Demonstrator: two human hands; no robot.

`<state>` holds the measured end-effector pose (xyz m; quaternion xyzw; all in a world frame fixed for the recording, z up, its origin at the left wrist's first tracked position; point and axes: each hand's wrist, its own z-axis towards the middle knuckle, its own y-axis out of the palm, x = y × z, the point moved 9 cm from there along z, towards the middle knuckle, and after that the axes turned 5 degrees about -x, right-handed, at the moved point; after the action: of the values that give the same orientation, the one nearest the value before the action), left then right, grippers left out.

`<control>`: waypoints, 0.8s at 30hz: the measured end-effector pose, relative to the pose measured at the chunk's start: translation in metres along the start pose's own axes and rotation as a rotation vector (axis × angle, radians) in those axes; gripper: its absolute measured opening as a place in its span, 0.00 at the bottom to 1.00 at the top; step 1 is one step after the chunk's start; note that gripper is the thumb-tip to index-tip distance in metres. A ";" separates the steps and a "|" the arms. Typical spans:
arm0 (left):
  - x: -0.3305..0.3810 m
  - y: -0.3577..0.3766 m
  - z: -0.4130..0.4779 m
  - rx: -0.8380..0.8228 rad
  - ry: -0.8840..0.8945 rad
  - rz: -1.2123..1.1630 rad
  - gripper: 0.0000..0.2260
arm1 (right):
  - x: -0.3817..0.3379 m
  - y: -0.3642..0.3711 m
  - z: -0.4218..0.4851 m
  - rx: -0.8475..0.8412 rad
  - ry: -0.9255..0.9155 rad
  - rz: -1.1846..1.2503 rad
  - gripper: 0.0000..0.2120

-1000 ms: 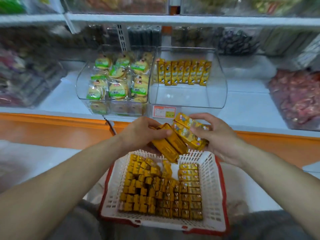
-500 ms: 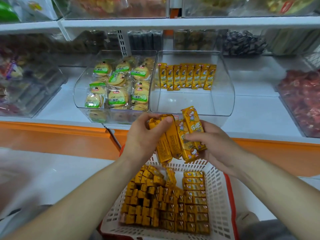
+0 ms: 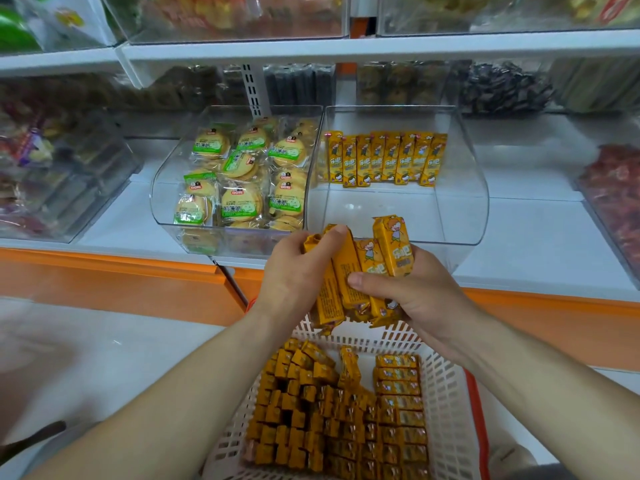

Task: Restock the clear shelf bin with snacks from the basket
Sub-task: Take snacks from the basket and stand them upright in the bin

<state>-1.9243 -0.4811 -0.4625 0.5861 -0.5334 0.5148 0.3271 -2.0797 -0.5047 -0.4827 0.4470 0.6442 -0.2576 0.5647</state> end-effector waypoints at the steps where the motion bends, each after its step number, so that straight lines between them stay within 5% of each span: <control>1: 0.001 -0.001 0.000 0.006 0.009 0.012 0.16 | -0.001 0.000 0.000 0.009 -0.008 -0.017 0.27; 9: 0.008 -0.002 -0.001 -0.020 0.086 0.031 0.09 | -0.001 0.003 -0.006 -0.029 0.027 -0.034 0.26; 18: -0.002 0.004 0.001 -0.171 -0.117 -0.148 0.23 | 0.006 0.000 -0.007 -0.033 0.104 0.208 0.23; 24: 0.003 0.001 0.005 -0.264 0.009 -0.260 0.30 | 0.002 -0.010 -0.005 -0.069 0.091 0.296 0.16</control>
<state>-1.9241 -0.4871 -0.4607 0.5999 -0.5144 0.3964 0.4673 -2.0908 -0.5047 -0.4849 0.5285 0.6047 -0.1287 0.5818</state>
